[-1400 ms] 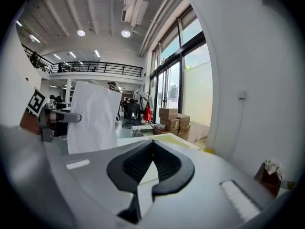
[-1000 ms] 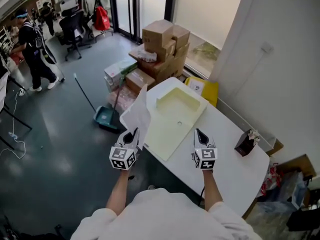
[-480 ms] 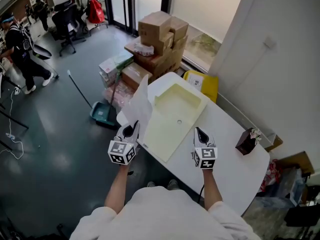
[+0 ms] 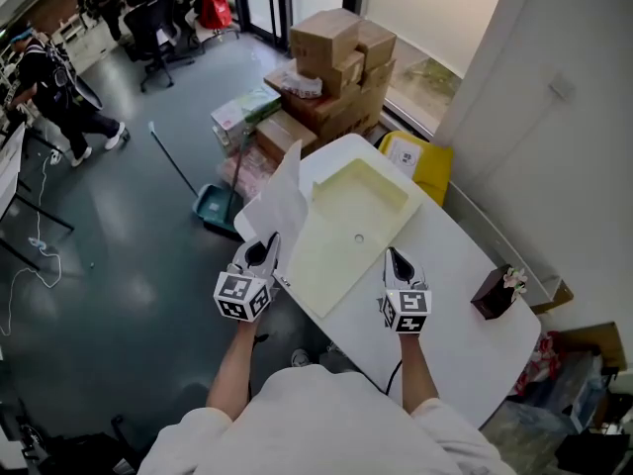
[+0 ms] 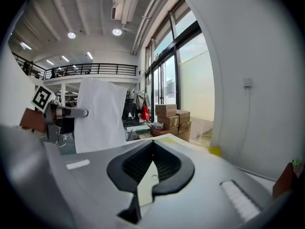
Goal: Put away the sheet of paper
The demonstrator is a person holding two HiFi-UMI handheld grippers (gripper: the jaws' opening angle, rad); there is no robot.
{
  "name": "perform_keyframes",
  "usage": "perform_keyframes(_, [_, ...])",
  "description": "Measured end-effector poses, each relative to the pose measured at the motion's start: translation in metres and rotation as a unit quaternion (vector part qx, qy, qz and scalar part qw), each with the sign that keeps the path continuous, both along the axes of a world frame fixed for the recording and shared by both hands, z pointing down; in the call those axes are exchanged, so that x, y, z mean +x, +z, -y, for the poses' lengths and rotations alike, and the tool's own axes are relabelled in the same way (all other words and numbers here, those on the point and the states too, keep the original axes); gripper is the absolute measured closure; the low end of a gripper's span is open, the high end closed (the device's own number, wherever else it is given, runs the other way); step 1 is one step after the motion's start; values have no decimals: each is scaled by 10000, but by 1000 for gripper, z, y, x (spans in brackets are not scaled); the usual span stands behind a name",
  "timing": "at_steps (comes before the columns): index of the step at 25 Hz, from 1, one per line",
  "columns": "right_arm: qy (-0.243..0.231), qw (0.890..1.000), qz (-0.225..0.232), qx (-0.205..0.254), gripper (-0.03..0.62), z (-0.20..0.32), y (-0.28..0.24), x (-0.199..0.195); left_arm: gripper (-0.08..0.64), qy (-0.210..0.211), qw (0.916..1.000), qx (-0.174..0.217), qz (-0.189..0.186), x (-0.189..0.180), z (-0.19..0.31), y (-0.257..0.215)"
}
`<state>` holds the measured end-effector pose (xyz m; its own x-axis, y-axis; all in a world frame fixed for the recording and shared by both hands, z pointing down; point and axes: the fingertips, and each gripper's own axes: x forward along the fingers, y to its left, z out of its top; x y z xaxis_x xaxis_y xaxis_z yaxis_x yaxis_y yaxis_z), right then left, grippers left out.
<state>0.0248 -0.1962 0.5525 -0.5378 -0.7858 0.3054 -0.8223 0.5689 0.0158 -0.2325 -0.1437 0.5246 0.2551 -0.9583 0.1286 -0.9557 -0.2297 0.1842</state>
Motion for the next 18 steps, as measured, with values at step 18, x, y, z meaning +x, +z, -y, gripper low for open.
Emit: perform_keyframes(18, [-3,9984,172,-544,589,27,40,41,558,10,9856,-472,-1624,44,29,41])
